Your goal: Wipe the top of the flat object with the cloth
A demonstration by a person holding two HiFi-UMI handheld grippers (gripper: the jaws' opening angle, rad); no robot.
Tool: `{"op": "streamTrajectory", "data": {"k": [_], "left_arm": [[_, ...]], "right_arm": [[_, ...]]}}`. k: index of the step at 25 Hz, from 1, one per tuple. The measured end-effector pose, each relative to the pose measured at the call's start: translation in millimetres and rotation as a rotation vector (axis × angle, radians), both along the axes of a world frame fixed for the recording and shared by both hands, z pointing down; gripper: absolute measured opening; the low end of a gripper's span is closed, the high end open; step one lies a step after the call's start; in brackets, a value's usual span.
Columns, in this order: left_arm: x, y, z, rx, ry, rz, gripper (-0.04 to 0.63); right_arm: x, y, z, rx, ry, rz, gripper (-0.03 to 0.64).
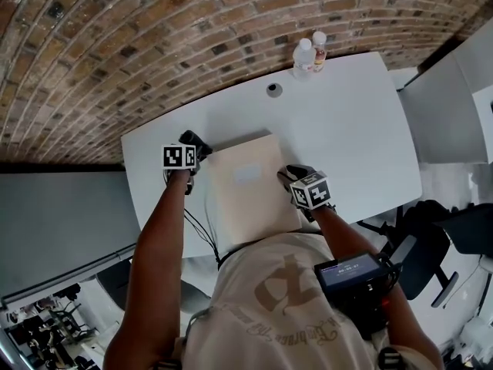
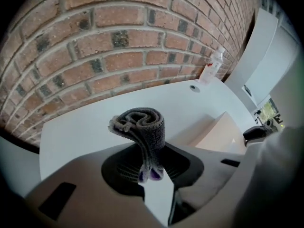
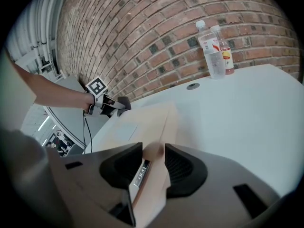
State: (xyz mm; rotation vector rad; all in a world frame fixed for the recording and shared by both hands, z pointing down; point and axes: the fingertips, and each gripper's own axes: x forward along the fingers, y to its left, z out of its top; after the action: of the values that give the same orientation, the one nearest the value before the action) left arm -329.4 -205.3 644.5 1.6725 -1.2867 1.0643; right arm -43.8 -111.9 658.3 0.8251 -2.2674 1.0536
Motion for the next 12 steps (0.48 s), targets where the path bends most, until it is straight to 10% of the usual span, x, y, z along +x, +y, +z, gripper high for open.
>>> {"op": "streamTrajectory", "data": {"k": [12], "left_arm": [[88,-12,-49,0.143,0.156,0.070,0.112]], "right_arm": [[0,0,-2,-0.017,-0.004,0.037,0.159]]}}
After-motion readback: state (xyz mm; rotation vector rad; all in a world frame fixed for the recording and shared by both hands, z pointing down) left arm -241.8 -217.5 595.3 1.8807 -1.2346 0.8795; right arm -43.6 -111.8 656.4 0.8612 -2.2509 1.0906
